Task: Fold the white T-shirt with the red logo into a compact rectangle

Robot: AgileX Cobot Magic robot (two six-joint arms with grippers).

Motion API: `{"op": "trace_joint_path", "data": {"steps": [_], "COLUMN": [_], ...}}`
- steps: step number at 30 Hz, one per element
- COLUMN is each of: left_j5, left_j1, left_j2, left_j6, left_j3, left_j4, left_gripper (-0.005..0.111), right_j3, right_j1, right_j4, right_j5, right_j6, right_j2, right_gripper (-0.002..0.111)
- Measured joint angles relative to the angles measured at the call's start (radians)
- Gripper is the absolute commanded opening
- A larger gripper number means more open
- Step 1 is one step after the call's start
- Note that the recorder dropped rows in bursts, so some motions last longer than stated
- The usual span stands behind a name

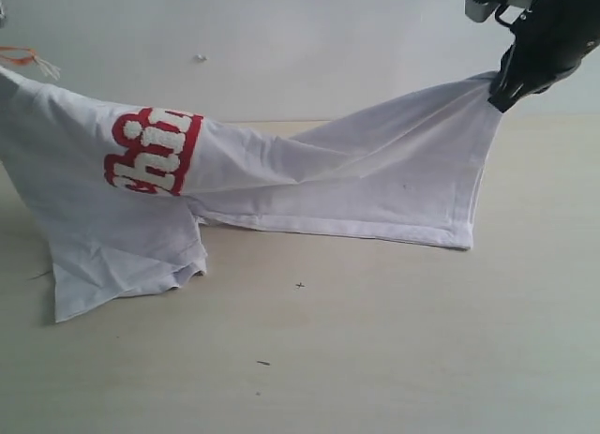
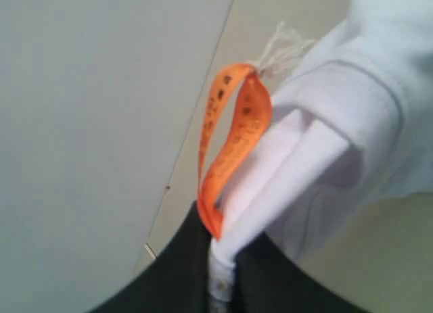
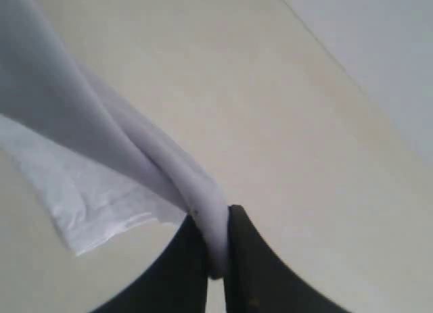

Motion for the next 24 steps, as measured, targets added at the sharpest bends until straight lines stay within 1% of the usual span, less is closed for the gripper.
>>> {"op": "trace_joint_path", "data": {"steps": [3, 7, 11, 15, 18, 21, 24], "left_j5": [0.1, 0.242, 0.35, 0.443, 0.526, 0.604, 0.706], "left_j1": [0.0, 0.0, 0.0, 0.0, -0.002, -0.031, -0.058], "left_j2": [-0.11, -0.243, -0.382, -0.514, -0.582, -0.636, -0.683], "left_j6": [-0.056, -0.145, -0.213, -0.222, -0.239, -0.275, -0.294], "left_j3": [0.0, 0.0, 0.0, 0.0, 0.0, 0.0, 0.0], "left_j4": [0.0, 0.042, 0.078, 0.08, 0.078, 0.077, 0.076], "left_gripper": [0.0, 0.0, 0.0, 0.0, 0.0, 0.0, 0.0], "right_j3": [0.0, 0.0, 0.048, 0.095, 0.1, 0.118, 0.177], "right_j1": [0.0, 0.0, 0.0, 0.0, 0.0, 0.0, 0.0], "right_j4": [0.0, 0.01, 0.02, 0.021, 0.025, 0.056, 0.116], "right_j5": [0.104, 0.217, 0.246, 0.284, 0.347, 0.379, 0.386], "right_j6": [0.036, 0.077, 0.118, 0.148, 0.195, 0.25, 0.27], "right_j2": [-0.063, -0.16, -0.311, -0.451, -0.525, -0.594, -0.656], "right_gripper": [0.0, 0.0, 0.0, 0.0, 0.0, 0.0, 0.0]}}
